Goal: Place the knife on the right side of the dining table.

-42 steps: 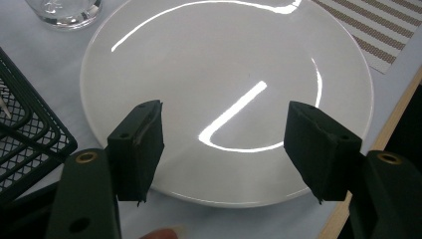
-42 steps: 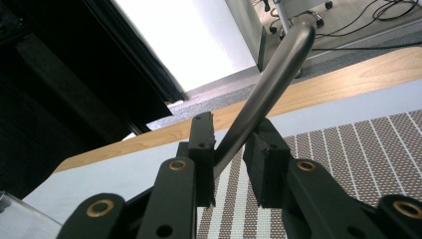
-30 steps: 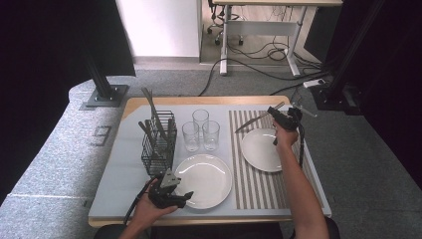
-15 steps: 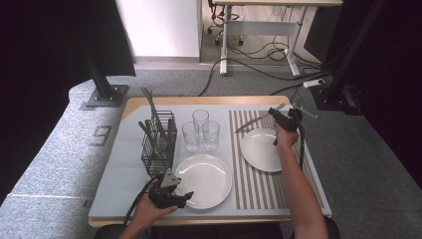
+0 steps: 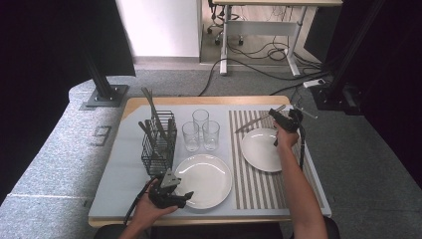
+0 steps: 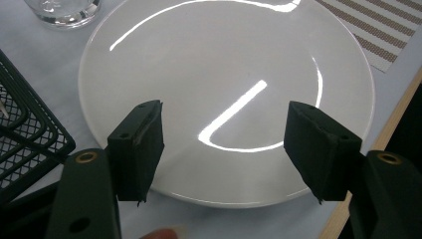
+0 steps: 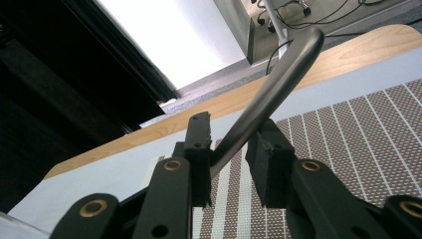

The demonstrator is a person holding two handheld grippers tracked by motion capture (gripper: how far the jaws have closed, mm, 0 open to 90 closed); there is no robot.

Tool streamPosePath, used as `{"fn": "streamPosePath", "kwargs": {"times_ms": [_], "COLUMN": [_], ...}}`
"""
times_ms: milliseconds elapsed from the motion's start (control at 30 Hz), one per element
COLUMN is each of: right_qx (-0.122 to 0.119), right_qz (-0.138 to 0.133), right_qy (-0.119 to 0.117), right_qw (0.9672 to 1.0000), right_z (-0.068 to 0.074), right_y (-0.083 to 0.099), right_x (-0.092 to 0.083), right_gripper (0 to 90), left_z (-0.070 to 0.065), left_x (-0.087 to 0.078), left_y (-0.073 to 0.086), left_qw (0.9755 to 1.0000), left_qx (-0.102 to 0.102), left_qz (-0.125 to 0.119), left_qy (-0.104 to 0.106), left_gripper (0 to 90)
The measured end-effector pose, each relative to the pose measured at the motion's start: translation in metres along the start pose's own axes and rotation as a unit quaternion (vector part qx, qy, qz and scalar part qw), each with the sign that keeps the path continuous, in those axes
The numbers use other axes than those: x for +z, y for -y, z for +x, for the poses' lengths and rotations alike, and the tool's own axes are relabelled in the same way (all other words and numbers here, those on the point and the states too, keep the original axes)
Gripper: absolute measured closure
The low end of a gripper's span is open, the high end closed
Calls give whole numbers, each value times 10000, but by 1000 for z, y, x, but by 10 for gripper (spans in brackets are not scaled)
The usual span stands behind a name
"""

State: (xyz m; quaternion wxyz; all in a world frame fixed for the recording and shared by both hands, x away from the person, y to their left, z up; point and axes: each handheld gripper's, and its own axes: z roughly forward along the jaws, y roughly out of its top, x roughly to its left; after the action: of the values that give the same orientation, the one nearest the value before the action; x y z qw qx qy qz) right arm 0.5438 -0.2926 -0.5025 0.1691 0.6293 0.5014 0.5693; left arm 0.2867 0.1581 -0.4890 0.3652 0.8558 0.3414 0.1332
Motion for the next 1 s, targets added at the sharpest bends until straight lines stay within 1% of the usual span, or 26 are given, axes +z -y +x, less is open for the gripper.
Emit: {"fn": "streamPosePath", "kwargs": {"times_ms": [333, 1000], "right_qx": [128, 218], "right_qz": [62, 146], "right_qy": [28, 132], "right_qw": [9999, 9996], "right_z": [-4, -9], "right_y": [1, 3], "right_x": [1, 3], "right_gripper": [711, 698], "left_z": [0, -1], "left_x": [0, 0], "left_y": [0, 0], "left_qw": [10000, 10000], "left_qx": [18, 31], "left_qz": [-5, -6], "left_qy": [14, 22], "left_gripper": [321, 322]}}
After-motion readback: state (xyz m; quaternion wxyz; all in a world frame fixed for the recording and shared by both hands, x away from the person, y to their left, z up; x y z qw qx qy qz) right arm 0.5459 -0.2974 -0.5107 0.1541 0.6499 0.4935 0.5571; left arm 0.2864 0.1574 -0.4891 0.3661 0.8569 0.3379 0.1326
